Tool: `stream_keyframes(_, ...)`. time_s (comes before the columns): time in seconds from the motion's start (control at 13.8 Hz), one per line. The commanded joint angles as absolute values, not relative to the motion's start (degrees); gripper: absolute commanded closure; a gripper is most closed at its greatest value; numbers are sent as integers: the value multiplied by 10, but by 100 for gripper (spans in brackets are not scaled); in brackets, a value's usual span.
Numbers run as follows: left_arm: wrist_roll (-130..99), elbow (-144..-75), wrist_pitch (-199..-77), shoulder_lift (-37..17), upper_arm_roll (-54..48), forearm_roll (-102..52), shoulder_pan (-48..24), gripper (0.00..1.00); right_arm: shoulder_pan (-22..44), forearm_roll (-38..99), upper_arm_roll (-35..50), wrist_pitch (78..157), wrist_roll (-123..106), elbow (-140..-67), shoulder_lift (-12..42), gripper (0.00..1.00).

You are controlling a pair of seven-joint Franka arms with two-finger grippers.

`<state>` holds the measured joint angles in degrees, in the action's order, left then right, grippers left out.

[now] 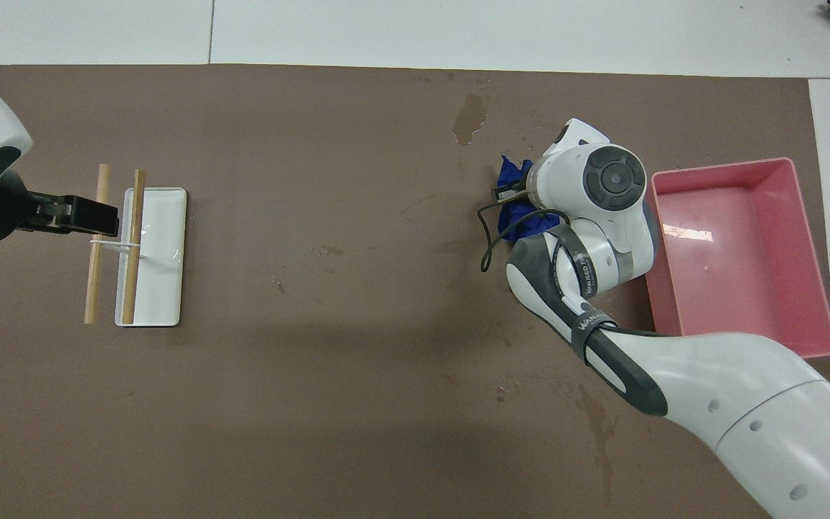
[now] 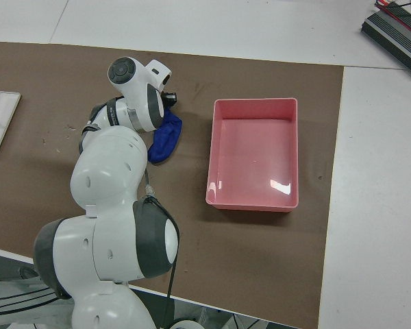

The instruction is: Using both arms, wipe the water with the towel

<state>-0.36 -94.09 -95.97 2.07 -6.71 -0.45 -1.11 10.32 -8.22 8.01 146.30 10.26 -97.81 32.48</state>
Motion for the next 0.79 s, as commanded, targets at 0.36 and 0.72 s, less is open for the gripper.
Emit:
stream_keyframes(0.36, 8, -875, -888, -11, -64, 9, -6, 0, 126, -16, 84, 1337, 193, -978, 315, 100)
stream_keyframes(0.72, 22, -872, -881, -4, -36, 4, -32, 0, 80, -19, 84, 1245, 123, -1021, 259, 100)
